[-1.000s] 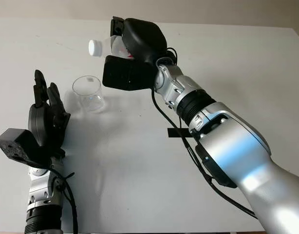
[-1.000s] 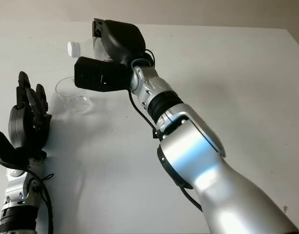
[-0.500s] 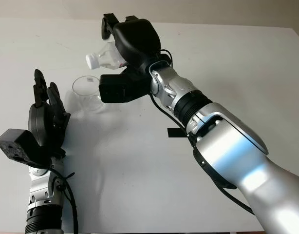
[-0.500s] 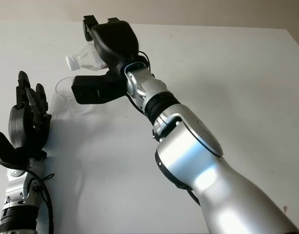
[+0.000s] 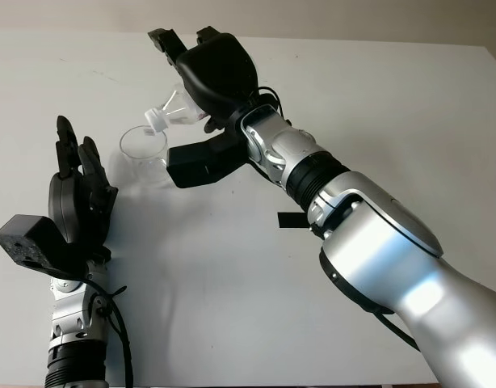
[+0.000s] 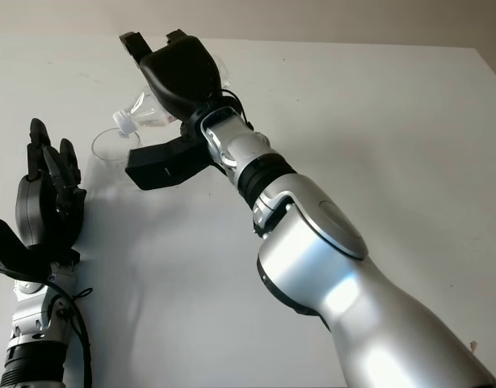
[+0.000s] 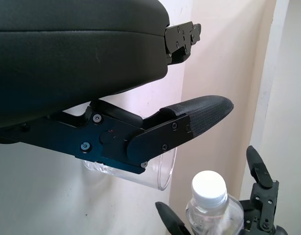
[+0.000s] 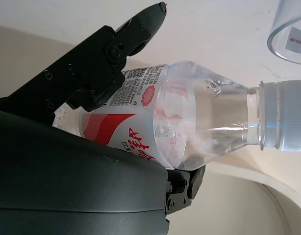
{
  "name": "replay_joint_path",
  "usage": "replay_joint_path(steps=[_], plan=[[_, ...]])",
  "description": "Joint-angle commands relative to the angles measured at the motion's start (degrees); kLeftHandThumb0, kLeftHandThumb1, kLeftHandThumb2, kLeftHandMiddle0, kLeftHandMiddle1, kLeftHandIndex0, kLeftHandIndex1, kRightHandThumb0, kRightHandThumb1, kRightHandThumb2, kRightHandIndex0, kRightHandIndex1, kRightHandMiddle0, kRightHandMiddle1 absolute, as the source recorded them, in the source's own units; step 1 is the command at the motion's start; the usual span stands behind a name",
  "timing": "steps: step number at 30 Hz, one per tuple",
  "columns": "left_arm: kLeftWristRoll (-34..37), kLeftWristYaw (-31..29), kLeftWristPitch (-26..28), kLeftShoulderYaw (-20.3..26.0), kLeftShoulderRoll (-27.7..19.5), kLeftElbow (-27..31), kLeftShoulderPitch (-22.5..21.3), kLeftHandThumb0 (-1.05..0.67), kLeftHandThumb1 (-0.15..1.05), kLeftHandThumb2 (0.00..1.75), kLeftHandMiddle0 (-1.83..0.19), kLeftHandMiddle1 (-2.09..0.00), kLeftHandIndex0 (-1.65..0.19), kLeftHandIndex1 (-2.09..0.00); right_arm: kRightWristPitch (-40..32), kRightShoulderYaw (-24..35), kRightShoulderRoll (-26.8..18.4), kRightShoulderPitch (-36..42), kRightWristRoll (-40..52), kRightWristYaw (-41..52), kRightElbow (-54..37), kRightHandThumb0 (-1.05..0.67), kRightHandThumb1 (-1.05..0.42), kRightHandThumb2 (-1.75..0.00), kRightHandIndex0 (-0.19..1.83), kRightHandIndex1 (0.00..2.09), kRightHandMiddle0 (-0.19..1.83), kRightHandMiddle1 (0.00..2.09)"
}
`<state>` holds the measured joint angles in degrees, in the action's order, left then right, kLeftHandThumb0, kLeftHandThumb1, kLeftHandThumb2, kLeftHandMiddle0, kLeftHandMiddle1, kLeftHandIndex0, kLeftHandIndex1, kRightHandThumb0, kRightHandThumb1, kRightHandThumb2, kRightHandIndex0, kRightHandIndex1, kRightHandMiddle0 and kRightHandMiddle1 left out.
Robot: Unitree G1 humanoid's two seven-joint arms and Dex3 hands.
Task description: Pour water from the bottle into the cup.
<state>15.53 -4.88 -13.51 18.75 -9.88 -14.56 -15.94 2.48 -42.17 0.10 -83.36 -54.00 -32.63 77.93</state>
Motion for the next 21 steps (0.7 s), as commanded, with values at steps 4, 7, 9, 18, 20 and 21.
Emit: replay_joint_path(steps=[4,7,9,18,20,21], plan=[[0.1,0.2,-0.2,0.0,1.3,-0.8,1.6,-0.71,1.05,0.76,0.13,-0.05,0.18,-0.02,0.5,-2.1,-0.1,-1.9,-2.0,-1.4,0.3,-0.32,-0.99,-0.06,0.88,2.09,0.07,0.87],[0.2,0.5,-0.3,0.0,1.5,-0.7,1.7,-0.71,1.05,0.76,0.12,-0.06,0.17,-0.02,1.1,-3.3,-0.5,-1.8,-3.1,-2.3,0.4,-0.29,-0.97,-0.05,0.62,2.09,0.22,0.91],[0.3,0.6,-0.2,0.1,1.6,-0.7,1.7,-0.71,1.05,0.75,0.11,-0.06,0.17,-0.03,1.1,-4.0,-0.6,-1.8,-3.7,-2.8,0.6,-0.32,-0.94,-0.04,0.67,2.09,0.33,1.01],[0.0,0.3,-0.6,0.0,1.4,-0.9,1.7,-0.7,1.05,0.76,0.12,-0.05,0.18,-0.02,1.7,-3.5,-0.6,-1.7,-2.7,-2.5,0.6,-0.26,-0.96,-0.05,0.5,0.63,0.52,1.0],[0.0,0.5,-0.4,0.0,1.5,-0.7,1.7,-0.7,1.05,0.76,0.11,-0.06,0.17,-0.03,1.9,-3.5,-0.6,-1.6,-2.6,-2.8,0.6,-0.27,-0.94,-0.05,0.45,1.57,0.49,1.16],[0.0,0.6,-0.4,0.0,1.5,-0.7,1.8,-0.7,1.05,0.76,0.11,-0.06,0.17,-0.03,2.0,-3.5,-0.6,-1.7,-2.6,-2.8,0.6,-0.28,-0.94,-0.05,0.45,1.8,0.47,1.22]])
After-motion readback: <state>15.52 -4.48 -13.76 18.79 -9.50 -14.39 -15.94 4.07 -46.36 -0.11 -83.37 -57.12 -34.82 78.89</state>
